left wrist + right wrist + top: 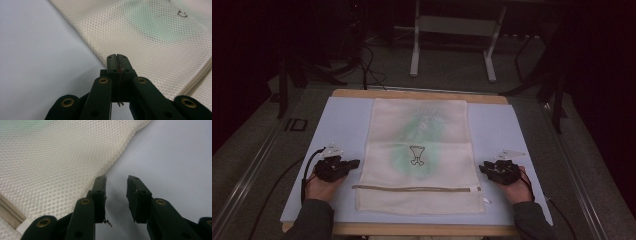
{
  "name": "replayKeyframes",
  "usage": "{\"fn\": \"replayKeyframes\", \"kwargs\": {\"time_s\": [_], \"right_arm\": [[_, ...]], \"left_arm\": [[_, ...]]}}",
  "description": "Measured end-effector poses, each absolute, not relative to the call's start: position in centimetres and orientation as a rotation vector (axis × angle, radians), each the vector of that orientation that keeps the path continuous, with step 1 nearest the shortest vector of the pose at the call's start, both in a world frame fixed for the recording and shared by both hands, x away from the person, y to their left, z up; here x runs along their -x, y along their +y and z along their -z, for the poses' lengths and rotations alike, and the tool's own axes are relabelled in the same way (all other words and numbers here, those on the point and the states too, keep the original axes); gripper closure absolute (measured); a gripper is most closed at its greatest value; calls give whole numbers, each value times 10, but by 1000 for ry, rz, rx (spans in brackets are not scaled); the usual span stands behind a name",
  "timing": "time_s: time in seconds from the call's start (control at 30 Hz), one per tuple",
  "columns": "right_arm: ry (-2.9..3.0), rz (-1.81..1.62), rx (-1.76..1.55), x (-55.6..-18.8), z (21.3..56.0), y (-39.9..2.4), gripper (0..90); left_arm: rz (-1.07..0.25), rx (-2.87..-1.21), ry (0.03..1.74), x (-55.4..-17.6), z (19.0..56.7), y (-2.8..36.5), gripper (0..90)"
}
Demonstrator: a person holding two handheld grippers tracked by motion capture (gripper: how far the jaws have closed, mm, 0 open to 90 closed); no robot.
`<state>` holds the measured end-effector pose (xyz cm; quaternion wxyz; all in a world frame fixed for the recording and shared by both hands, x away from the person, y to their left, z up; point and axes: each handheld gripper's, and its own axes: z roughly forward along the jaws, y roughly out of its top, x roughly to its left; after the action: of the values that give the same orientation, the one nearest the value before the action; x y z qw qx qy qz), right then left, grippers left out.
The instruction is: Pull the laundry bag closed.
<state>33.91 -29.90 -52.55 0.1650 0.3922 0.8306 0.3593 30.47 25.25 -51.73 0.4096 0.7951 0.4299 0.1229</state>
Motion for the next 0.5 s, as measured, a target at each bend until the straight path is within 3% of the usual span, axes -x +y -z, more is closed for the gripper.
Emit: {"fn": "replayKeyframes", "kwargs": {"time_s": [0.5], "right_arm": [[2406,-1072,-1052,-335,518,-285,688]], "left_arm": [[-267,-2018,1014,-300,518,248,893]]}}
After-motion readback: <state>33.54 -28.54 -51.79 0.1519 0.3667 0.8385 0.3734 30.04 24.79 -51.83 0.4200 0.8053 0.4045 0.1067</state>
